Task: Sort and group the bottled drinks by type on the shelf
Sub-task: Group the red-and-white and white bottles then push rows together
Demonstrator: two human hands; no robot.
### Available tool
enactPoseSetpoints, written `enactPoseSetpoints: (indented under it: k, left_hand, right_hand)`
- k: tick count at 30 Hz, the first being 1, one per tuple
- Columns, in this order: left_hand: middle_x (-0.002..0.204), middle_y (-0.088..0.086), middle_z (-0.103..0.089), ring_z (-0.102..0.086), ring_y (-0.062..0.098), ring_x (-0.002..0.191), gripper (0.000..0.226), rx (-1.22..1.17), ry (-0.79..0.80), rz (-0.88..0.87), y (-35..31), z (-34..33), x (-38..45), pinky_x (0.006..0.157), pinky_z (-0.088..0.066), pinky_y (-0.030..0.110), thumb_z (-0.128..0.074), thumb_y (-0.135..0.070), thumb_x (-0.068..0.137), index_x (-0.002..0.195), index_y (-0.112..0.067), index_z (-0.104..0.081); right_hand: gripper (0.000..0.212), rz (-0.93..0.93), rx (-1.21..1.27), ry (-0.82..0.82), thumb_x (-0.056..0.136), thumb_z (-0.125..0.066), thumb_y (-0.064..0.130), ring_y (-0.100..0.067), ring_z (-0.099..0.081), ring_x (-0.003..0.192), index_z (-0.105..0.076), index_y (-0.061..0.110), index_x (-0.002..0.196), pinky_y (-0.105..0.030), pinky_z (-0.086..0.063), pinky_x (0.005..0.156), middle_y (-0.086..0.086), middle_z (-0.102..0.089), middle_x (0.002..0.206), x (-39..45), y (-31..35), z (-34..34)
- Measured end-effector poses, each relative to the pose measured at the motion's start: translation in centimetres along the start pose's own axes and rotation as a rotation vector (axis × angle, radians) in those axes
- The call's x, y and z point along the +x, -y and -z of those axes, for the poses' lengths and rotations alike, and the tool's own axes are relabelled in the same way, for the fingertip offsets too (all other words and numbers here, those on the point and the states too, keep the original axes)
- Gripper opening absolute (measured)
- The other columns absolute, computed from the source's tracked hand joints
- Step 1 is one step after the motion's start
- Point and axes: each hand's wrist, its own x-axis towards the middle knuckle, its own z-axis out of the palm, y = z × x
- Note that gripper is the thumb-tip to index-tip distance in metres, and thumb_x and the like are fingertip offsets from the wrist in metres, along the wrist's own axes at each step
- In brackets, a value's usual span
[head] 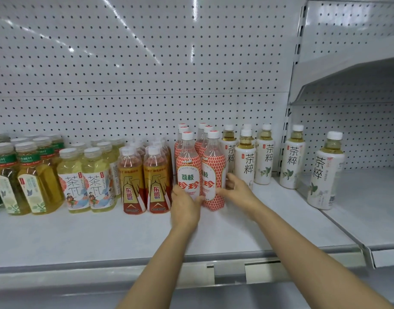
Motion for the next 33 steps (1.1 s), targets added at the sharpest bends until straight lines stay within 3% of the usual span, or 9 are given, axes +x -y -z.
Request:
enactPoseSetpoints:
  k: [5, 9, 12, 14, 17, 19, 21, 27, 33]
  left_hand:
    - [0.156, 0.011, -0.028, -0.038, 0.029, 0.138, 0.092, 0.039, -0.098, -0.167, -0.9, 0.6, -0.3, 0.105, -0.041, 0.04, -0.063, -0.026, 0.094, 0.157, -0.014, 0.002]
    - [0.147, 0.013, -0.036, -0.044, 0.03, 0.131, 0.093, 0.132, -0.156, -0.247, -0.8, 0.8, -0.4, 0.105, -0.043, 0.046, -0.063, -0.027, 0.094, 0.156, -0.017, 0.005]
    - [0.147, 0.015, -0.036, -0.044, 0.032, 0.13, 0.09, 0.176, -0.188, -0.235, -0.8, 0.4, -0.4, 0.106, -0.043, 0.047, -0.061, -0.025, 0.095, 0.157, -0.013, 0.004]
    - [0.15, 0.017, -0.033, -0.042, 0.033, 0.133, 0.092, 0.203, -0.201, -0.252, -0.9, 0.3, -0.3, 0.107, -0.042, 0.045, -0.061, -0.024, 0.095, 0.157, -0.011, 0.005]
    - [0.162, 0.018, -0.011, -0.024, 0.031, 0.147, 0.099, 0.236, -0.205, -0.341, -0.9, 0.4, -0.2, 0.112, -0.038, 0.043, -0.063, -0.019, 0.093, 0.156, -0.01, 0.013]
    - [0.164, 0.015, 0.009, -0.007, 0.028, 0.152, 0.103, 0.271, -0.19, -0.401, -0.9, 0.4, -0.2, 0.115, -0.035, 0.041, -0.063, -0.011, 0.091, 0.154, -0.008, 0.019]
    - [0.163, 0.012, 0.019, 0.001, 0.027, 0.153, 0.109, 0.312, -0.183, -0.441, -0.8, 0.4, 0.0, 0.114, -0.038, 0.041, -0.066, -0.004, 0.087, 0.154, -0.007, 0.02]
    - [0.163, 0.016, 0.017, -0.009, 0.031, 0.152, 0.115, 0.339, -0.166, -0.41, -0.7, 0.2, 0.6, 0.11, -0.042, 0.044, -0.069, -0.005, 0.086, 0.152, -0.01, 0.025]
    - [0.164, 0.018, 0.013, -0.01, 0.034, 0.152, 0.117, 0.335, -0.124, -0.428, -0.6, 0.3, 0.2, 0.111, -0.04, 0.047, -0.07, -0.008, 0.086, 0.152, -0.012, 0.025]
  right_hand:
    - [0.1, 0.029, -0.075, -0.189, 0.04, -0.086, 0.07, -0.014, -0.065, 0.102, -0.049, 0.022, 0.12, -0.035, -0.058, 0.081, 0.003, -0.064, 0.113, 1.8, -1.5, -2.8]
    - [0.072, 0.064, -0.056, -0.176, 0.065, -0.087, 0.035, -0.008, -0.064, 0.095, -0.05, 0.014, 0.123, -0.027, -0.056, 0.079, 0.003, -0.065, 0.113, 1.0, -0.3, -2.2]
    - [0.07, 0.059, -0.02, -0.011, 0.074, -0.082, 0.029, -0.013, -0.062, 0.11, -0.046, 0.017, 0.134, -0.041, -0.052, 0.095, 0.0, -0.063, 0.125, 1.0, -0.2, -0.9]
    - [0.067, 0.06, -0.018, 0.0, 0.078, -0.079, 0.024, -0.014, -0.06, 0.113, -0.045, 0.018, 0.136, -0.039, -0.05, 0.097, 0.0, -0.061, 0.128, 1.0, -0.2, -1.0]
    - [0.084, 0.092, -0.004, -0.055, 0.068, -0.086, 0.028, -0.008, -0.059, 0.11, -0.038, 0.024, 0.136, -0.032, -0.05, 0.092, 0.007, -0.059, 0.125, 1.0, -0.2, -2.0]
    - [0.104, 0.106, 0.0, -0.058, 0.052, -0.092, 0.042, -0.007, -0.06, 0.112, -0.033, 0.03, 0.137, -0.035, -0.05, 0.094, 0.01, -0.059, 0.126, 1.3, -0.3, -2.5]
    - [0.106, 0.105, 0.031, -0.037, 0.047, -0.093, 0.044, -0.01, -0.063, 0.11, -0.037, 0.03, 0.136, -0.042, -0.051, 0.095, 0.008, -0.063, 0.122, 2.3, -0.9, -2.7]
    - [0.08, 0.092, 0.064, 0.005, 0.057, -0.084, 0.018, -0.013, -0.066, 0.105, -0.048, 0.026, 0.128, -0.043, -0.052, 0.095, 0.003, -0.07, 0.114, 2.8, -0.6, -2.9]
    - [0.082, 0.074, 0.073, 0.006, 0.058, -0.083, 0.018, -0.015, -0.065, 0.107, -0.044, 0.024, 0.129, -0.047, -0.051, 0.096, 0.001, -0.068, 0.116, 3.0, -0.7, -2.6]
